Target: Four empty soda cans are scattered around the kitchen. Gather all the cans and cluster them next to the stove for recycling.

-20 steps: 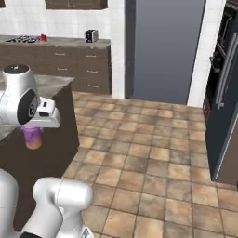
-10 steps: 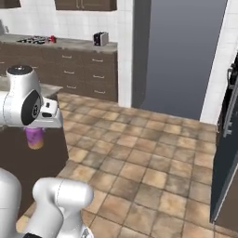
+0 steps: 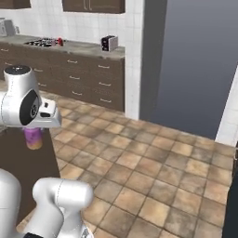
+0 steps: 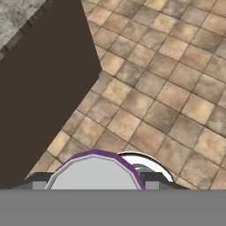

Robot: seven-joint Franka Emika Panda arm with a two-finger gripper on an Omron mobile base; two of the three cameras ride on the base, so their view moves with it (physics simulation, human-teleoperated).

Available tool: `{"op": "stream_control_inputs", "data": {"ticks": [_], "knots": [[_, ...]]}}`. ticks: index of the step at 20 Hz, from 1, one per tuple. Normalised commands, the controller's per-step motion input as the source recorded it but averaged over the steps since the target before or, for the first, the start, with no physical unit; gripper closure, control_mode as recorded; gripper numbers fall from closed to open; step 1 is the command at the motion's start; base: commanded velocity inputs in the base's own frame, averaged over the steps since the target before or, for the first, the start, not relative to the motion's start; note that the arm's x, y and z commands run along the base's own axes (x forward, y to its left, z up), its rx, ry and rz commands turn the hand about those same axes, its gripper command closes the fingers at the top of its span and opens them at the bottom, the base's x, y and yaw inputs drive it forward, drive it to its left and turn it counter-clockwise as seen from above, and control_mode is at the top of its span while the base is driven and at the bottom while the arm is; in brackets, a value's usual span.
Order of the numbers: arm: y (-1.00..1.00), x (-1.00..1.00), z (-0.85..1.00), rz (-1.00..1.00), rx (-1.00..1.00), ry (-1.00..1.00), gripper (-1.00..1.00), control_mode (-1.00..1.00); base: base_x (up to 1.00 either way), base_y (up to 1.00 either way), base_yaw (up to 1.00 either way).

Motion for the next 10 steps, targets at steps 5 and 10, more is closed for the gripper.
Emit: {"op": "stream_control_inputs", "data": {"ticks": [5, 10], "knots": [[0.00, 0.00, 0.00, 0.00, 0.00, 0.00, 1.00, 1.00, 1.00, -0.03, 0.10], [0.00, 0.00, 0.00, 0.00, 0.00, 0.00, 1.00, 1.00, 1.00, -0.02, 0.02]]}}
